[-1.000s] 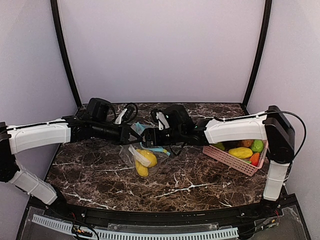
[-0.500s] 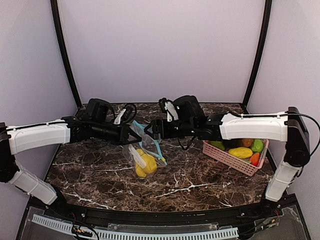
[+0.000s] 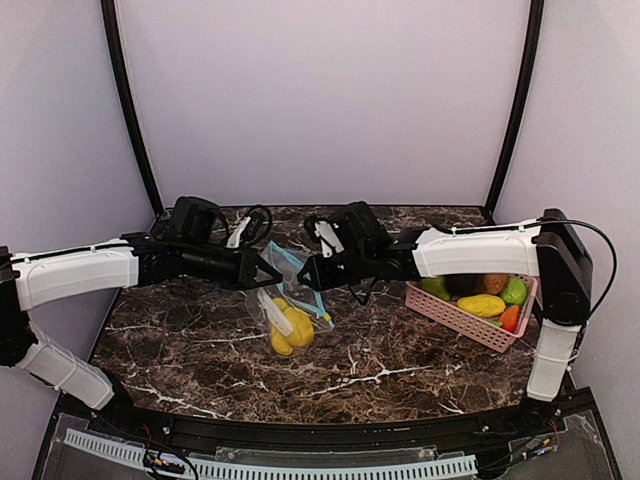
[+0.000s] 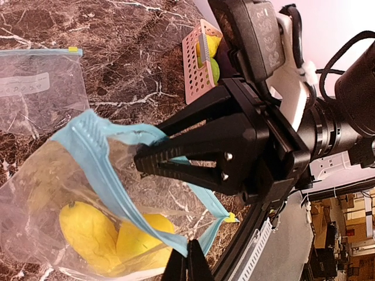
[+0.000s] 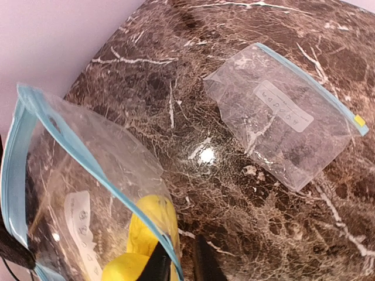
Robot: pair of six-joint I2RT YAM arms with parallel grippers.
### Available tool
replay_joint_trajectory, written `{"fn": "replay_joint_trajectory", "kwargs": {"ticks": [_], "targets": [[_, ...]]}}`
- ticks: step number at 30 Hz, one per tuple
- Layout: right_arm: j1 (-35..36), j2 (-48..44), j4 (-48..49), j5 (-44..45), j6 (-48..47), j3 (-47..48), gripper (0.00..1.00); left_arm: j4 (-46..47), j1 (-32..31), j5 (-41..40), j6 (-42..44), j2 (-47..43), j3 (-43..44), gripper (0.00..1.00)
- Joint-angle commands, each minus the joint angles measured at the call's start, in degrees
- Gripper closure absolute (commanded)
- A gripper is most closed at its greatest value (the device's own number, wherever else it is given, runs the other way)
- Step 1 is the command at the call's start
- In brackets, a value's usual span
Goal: Place the food in the zip-top bag and seal the zipper
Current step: Adjust the zipper food storage bag at the center of the board.
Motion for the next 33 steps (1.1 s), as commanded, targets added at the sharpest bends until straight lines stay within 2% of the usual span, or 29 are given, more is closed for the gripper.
{"fn": "replay_joint_trajectory", "kwargs": {"ticks": [1, 8, 15, 18, 21, 27, 29, 33], "targets": [[-0.1, -1.5, 0.8, 0.4, -1.4, 2.2, 0.95, -4.4, 0.5, -3.8, 1.6, -3.5, 0.3, 0.99], [0.7, -9.7, 2.6, 9.2, -2.3, -3.8, 0.97, -12.4, 2.9, -14.5, 4.0, -6.9, 2.7, 0.99], [2.1, -11.6, 2.9, 14.7, -0.4, -7.9, 0.98, -14.4, 2.9, -16.1, 4.4, -4.7, 3.4, 0.99], [2.1, -10.9, 2.7, 13.9, 1.7, -8.3, 0.95, -10.3, 2.9, -12.1, 4.2, -3.8, 2.2, 0.99], [2.1, -11.2, 2.6, 14.1, 3.1, -8.7, 0.84, -6.3, 2.8, -7.8, 3.4, -3.0, 0.6, 0.99], [1.9, -15.0, -1.4, 17.5, 2.2, -8.7, 0.40, -2.0, 2.8, -4.1, 3.6, -2.0, -1.0, 0.99], [1.8, -16.8, -4.2, 19.6, 1.9, -8.4, 0.32, -1.1, 2.8, -3.6, 3.7, -2.1, -1.3, 0.99], [0.4, -20.2, -11.3, 23.4, 1.7, -7.8, 0.23, 0.5, 2.8, -3.6, 4.0, -2.8, -2.0, 0.99]]}}
